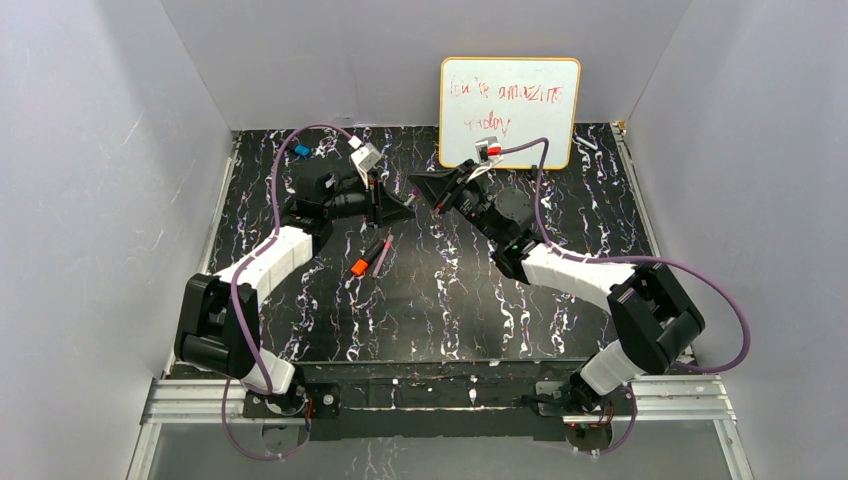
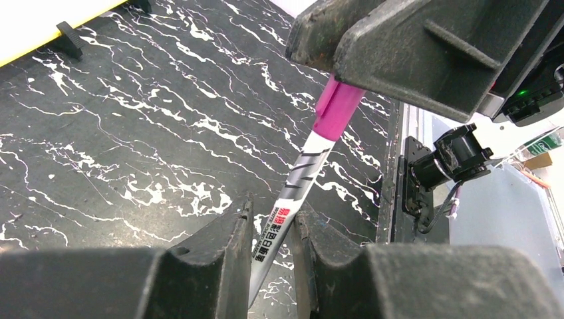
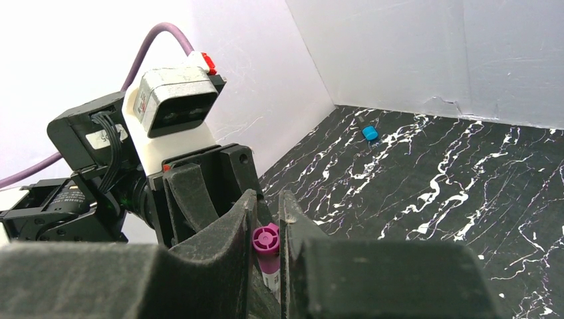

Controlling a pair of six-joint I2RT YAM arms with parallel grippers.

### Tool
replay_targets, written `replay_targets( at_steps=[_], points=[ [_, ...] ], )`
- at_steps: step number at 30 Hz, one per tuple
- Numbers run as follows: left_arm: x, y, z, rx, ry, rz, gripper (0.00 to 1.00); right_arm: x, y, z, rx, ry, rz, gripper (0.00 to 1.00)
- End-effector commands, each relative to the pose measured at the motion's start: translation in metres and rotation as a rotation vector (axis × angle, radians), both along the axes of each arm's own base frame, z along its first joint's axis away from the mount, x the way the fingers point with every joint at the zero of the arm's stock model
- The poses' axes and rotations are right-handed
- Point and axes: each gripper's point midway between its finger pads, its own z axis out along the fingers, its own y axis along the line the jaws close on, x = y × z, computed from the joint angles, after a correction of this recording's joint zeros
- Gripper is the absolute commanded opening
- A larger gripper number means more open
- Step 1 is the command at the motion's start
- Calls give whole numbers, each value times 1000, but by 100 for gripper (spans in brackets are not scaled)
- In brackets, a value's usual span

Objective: Insert the pens into the pen caps

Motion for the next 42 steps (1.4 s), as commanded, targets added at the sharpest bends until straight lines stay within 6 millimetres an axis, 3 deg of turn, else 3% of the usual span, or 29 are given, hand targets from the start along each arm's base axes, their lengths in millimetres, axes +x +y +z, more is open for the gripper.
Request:
replay_targets(
  at_steps=[1,15,26,29,32,36,38,42],
  points=[
    [32,29,161,-217,-457,260,0,-124,40,-161,-349,436,479,1],
    [27,29,175,-245,-475,254,0,-138,50,-176,-351,477,516,1],
    [29,28,160,-235,-447,248,0,-139,55,-180,-357,481,522,1],
    [31,28,134,-198,-399,255,0,-134,53,-182,-367,484,488,1],
    [37,31,93,-130,-316,276,0,-125,52,-180,-376,479,438,1],
    [37,31,44,-81,-211,282,0,-110,52,-172,-374,465,386,27],
    [37,31,29,-68,-174,284,0,-95,50,-162,-360,441,339,36],
    [43,32,-12,-5,-60,306,0,-35,28,-124,-285,377,130,52]
  ],
)
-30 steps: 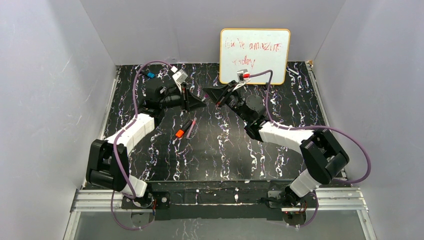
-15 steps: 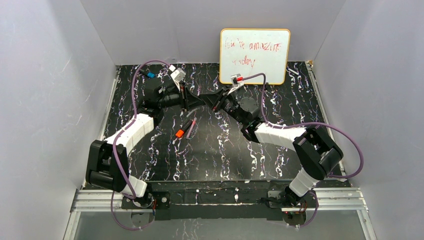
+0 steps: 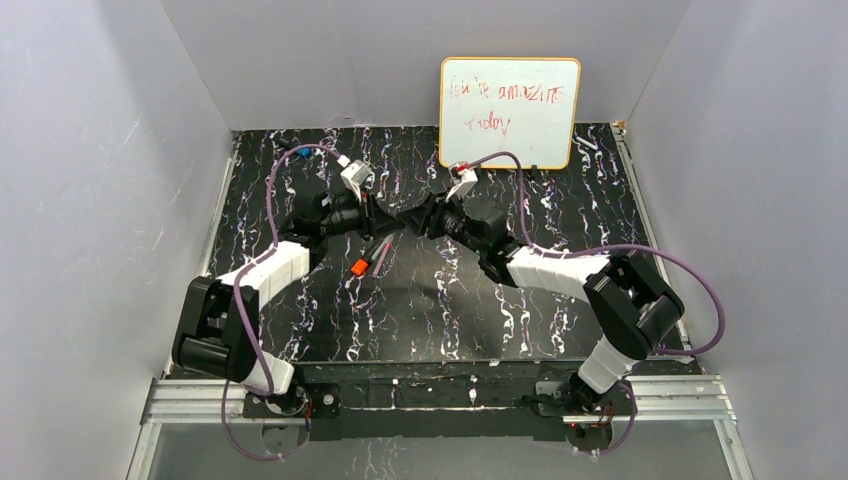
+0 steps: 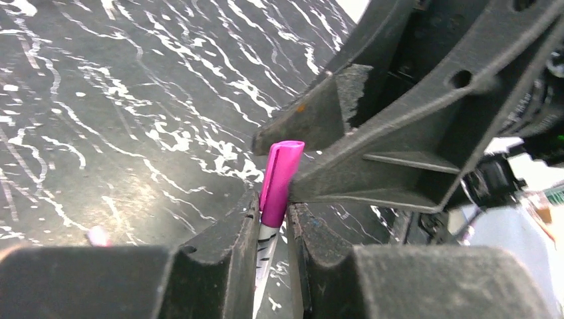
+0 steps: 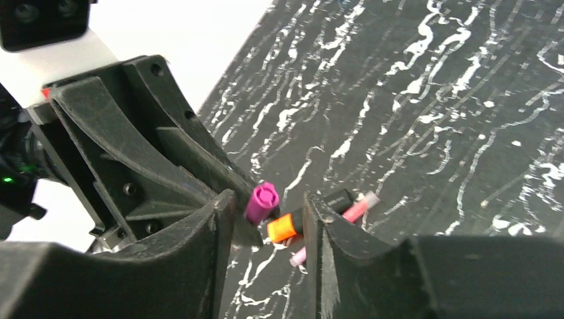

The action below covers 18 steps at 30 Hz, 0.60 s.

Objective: Insert the pens into the pen caps

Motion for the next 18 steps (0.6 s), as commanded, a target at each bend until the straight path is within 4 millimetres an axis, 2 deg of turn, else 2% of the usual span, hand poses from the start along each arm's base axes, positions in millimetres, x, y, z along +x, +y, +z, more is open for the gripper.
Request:
replay_targets(
  at_steps=[1,3,5,8,9,12,18],
  points=[
    [49,11,23,32,-165,173,0,-7,-6,-12,-83,63,27,56],
    [52,8,3,86,-118,178,0,22,-31,18,-27,3,-101,67],
    [51,-1,-15,156,-89,174,0,46,-60,40,2,-37,-220,73],
    [52,-7,-44,347,-75,202,0,61,-94,53,-19,-64,-321,85],
    [51,-11,-52,406,-67,219,0,62,-104,52,-44,-65,-345,89],
    [54,-3,-86,544,25,301,0,58,-129,43,-117,-44,-407,90],
    [39,14,-143,678,176,431,0,31,-174,13,-250,39,-501,91]
  ],
)
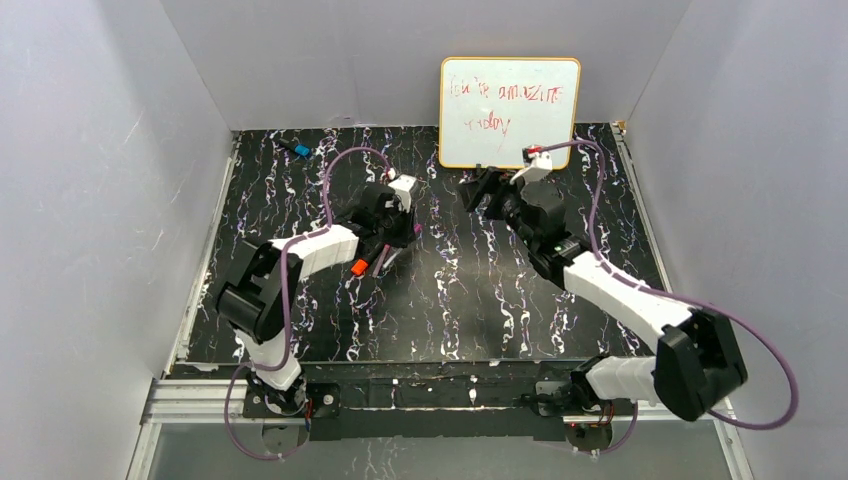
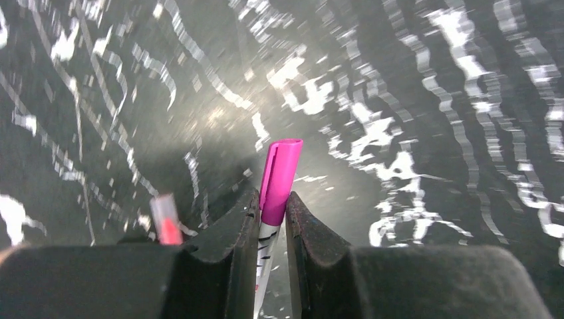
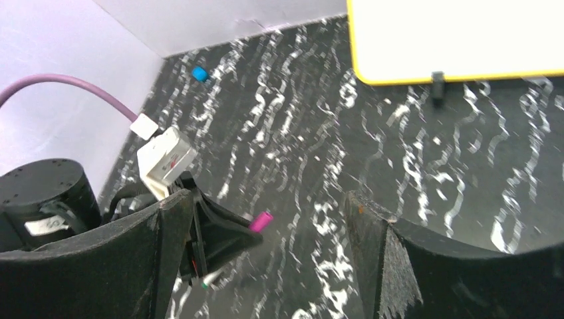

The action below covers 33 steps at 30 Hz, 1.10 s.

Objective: Insert the pens into the pen caps

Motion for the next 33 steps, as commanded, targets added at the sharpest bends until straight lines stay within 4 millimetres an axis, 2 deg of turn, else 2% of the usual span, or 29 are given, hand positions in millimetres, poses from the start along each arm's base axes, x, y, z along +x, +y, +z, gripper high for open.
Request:
replay_targets(
  at_steps=[1,4,8,11,15,16,17,18,20,23,27,31,32,33],
  points=[
    [-9,41,-46,185,91,207,0,-24,-39,-39,-138,102,-91,91],
    [-14,47,-60,230,109,258,0,-38,-52,-42,-148,108,-109,91],
    [-14,53,-65,280,88,315,0,-51,-64,-41,-148,100,-125,92],
    [-12,54,-68,297,95,329,20,-54,-70,-43,-161,107,-140,92],
    [-9,55,-65,304,91,345,34,-56,-73,-46,-177,116,-145,93],
    [-8,55,-62,299,84,350,49,-57,-74,-47,-179,118,-146,93],
    [-6,54,-57,292,74,355,60,-57,-74,-48,-182,121,-148,94],
    [-5,54,-52,284,62,358,62,-57,-75,-49,-185,123,-149,95],
    [0,50,-38,260,33,351,61,-58,-77,-50,-193,123,-153,96],
    [9,39,-5,193,-32,325,61,-58,-78,-55,-205,133,-156,99],
    [17,15,57,52,-143,239,60,-62,-78,-63,-211,152,-146,99],
    [11,-1,118,-57,-271,128,61,-66,-81,-65,-205,151,-148,99],
    [8,-2,134,-77,-305,105,53,-67,-82,-65,-206,148,-147,96],
    [2,-6,144,-96,-327,55,11,-68,-81,-64,-210,141,-135,59]
  ],
)
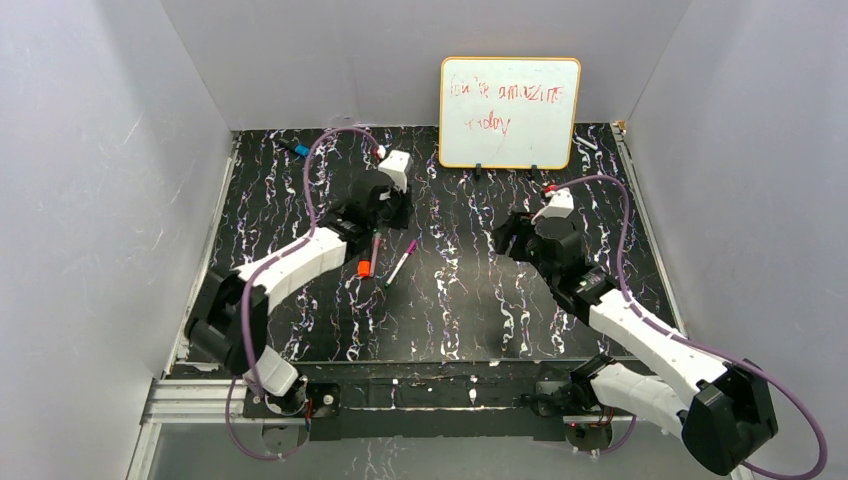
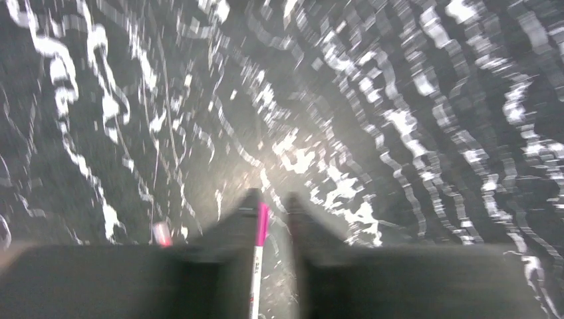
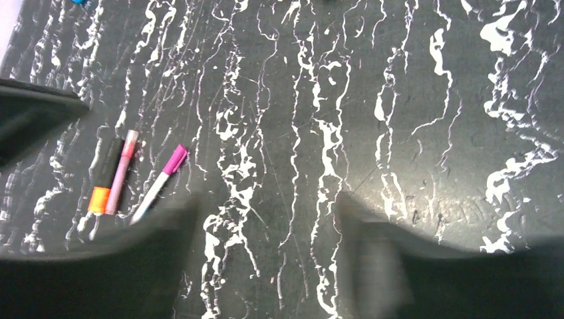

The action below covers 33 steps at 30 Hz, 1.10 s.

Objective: Insert the pens into the pen caps

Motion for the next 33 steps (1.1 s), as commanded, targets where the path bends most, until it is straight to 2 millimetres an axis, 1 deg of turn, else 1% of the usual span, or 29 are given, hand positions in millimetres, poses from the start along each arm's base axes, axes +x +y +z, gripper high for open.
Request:
replay_targets(
  at_steps=[1,2,4,7,8,9,10,11,12,14,15,16,17,18,20,22,24,28,33],
  points=[
    [-11,-22,101,-119,-233,-199,0,-3,-4,14,-9,-62,17,4],
    [-15,-21,106,-120,-249,-218,0,-5,-4,13,-5,-44,15,1],
    [-20,-15,114,-110,-264,-215,0,-5,-7,16,7,-45,-9,1],
    [-25,3,113,-79,-256,-159,0,-3,-7,17,-7,-44,-9,1],
    [-26,10,112,-66,-258,-132,23,-3,-6,16,-16,-36,-2,18],
    [-25,21,110,-49,-259,-78,50,-1,-4,19,-16,-35,5,50],
    [-26,31,110,-42,-268,-34,92,0,-2,20,-15,-35,9,72],
    [-27,40,109,-34,-277,0,98,0,-2,21,-14,-39,11,93],
    [-28,49,109,-25,-284,32,98,0,0,27,-11,-53,24,98],
    [-30,66,108,-20,-290,77,98,2,5,40,-13,-69,51,99],
    [-30,73,106,-25,-286,83,99,2,7,43,-31,-62,71,99],
    [-29,81,102,-34,-271,89,98,3,9,50,-49,-64,93,99],
    [-27,88,97,-57,-250,94,98,4,11,55,-73,-60,108,99],
    [-22,101,89,-85,-220,121,98,6,13,58,-92,-56,125,99],
    [-17,118,75,-180,-163,140,98,8,16,65,-127,-61,157,99],
    [-12,130,71,-256,-145,164,98,10,16,70,-138,-79,164,99],
    [-11,136,70,-279,-137,168,98,11,18,73,-133,-104,174,99],
    [-10,138,72,-269,-140,170,98,12,18,76,-134,-115,172,99],
    [-8,140,71,-241,-129,165,98,20,8,73,-163,-121,109,98]
  ],
)
